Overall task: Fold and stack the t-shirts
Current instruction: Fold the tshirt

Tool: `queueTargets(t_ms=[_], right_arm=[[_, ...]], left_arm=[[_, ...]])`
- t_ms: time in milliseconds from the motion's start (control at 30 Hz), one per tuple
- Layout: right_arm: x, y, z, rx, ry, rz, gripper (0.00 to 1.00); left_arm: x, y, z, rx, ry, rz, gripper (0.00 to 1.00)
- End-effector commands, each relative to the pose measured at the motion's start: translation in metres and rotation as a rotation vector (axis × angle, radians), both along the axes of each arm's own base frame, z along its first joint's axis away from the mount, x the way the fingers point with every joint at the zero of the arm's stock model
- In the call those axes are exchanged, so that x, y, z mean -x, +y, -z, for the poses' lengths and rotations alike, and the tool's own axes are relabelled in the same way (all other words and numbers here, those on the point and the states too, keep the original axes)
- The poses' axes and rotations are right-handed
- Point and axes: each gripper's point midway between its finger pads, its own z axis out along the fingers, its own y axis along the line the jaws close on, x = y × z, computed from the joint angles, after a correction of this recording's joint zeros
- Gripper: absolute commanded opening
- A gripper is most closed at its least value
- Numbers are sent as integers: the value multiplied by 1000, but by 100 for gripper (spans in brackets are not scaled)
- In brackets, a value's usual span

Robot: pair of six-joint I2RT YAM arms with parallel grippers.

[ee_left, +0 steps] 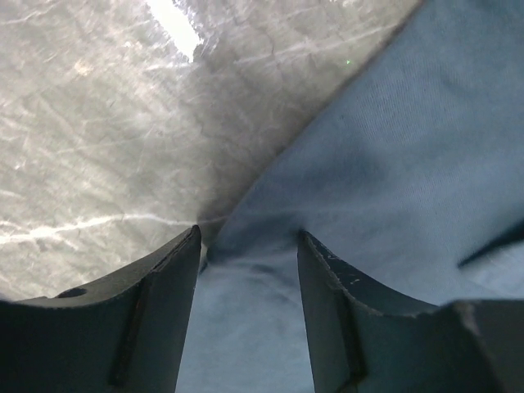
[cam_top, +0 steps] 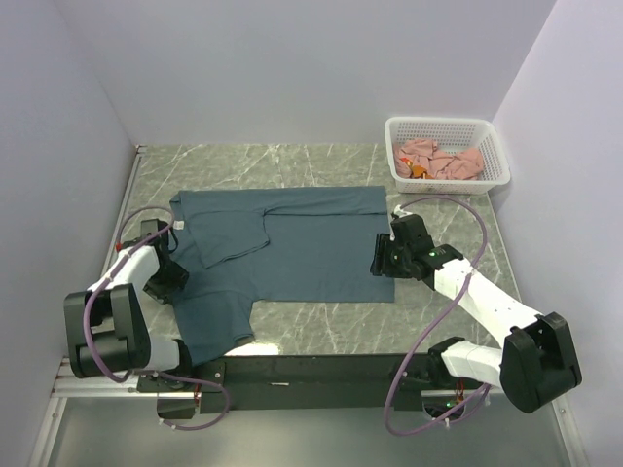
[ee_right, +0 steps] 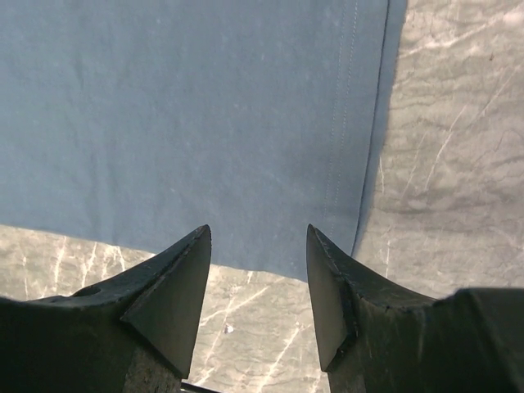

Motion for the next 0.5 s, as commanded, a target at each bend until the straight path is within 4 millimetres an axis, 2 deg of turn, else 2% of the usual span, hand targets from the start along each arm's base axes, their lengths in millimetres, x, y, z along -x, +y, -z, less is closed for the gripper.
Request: queueTargets(t_ms=[0, 100, 200, 333, 467], right_arm=[[-8, 3, -6, -11, -49, -5, 57], [-6, 0, -3, -1, -37, 6, 57], [-5, -7, -1, 23, -29, 37, 57], [2, -16, 2, 44, 3, 82, 57], [15, -23, 8, 49, 54, 145, 57]], left_arm=[[-4, 6, 6, -25, 2, 20, 56], [-2, 5, 13, -17, 26, 28, 54], [1, 4, 17, -11, 47, 35, 47], [1, 4, 18, -11, 51, 42, 30], [-1, 1, 19, 8, 41, 56, 22]])
